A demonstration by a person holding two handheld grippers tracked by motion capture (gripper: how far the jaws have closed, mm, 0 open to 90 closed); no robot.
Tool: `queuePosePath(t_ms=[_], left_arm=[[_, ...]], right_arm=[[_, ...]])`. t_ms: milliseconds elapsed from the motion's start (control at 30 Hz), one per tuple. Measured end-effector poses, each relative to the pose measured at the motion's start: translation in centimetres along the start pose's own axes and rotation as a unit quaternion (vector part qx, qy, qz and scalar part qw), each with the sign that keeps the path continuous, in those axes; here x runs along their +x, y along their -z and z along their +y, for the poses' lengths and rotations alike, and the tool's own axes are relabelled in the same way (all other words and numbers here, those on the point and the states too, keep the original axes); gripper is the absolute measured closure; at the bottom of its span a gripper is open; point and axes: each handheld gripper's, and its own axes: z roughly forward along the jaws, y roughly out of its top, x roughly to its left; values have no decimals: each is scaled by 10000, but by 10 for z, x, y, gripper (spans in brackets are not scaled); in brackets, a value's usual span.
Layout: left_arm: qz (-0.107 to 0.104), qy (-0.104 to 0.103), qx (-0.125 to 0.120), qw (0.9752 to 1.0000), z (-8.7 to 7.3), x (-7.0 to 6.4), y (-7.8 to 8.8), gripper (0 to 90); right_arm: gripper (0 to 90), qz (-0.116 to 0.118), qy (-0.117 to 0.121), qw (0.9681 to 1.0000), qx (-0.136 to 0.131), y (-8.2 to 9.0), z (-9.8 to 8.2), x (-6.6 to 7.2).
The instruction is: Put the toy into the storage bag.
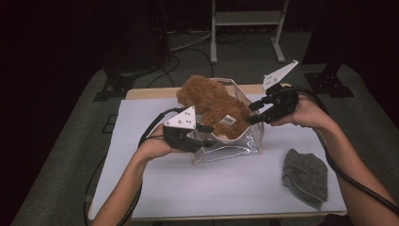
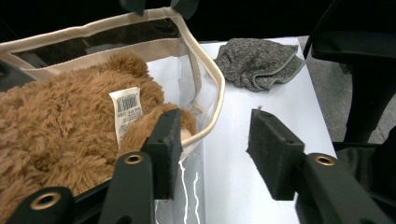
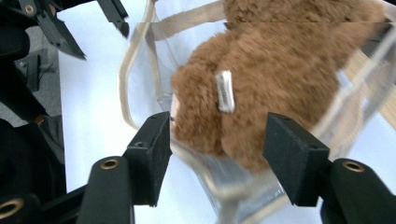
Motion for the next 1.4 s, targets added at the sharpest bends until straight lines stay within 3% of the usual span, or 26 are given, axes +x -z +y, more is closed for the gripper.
queuePosePath(t_ms=[267,600,1400], left_arm=[[67,150,-7,9999,-8,-4,9,439],[126,305,-53,9994,-20,-9,18,392],[397,600,-151,9973,-51,-23,43,309]], right_arm=[[371,-208,-360,9982,-426,26,-36,-3],[353,-392,-573,9964,-482,36,-72,0],[329,-546,-1158,9894,-681,32,-142,10]])
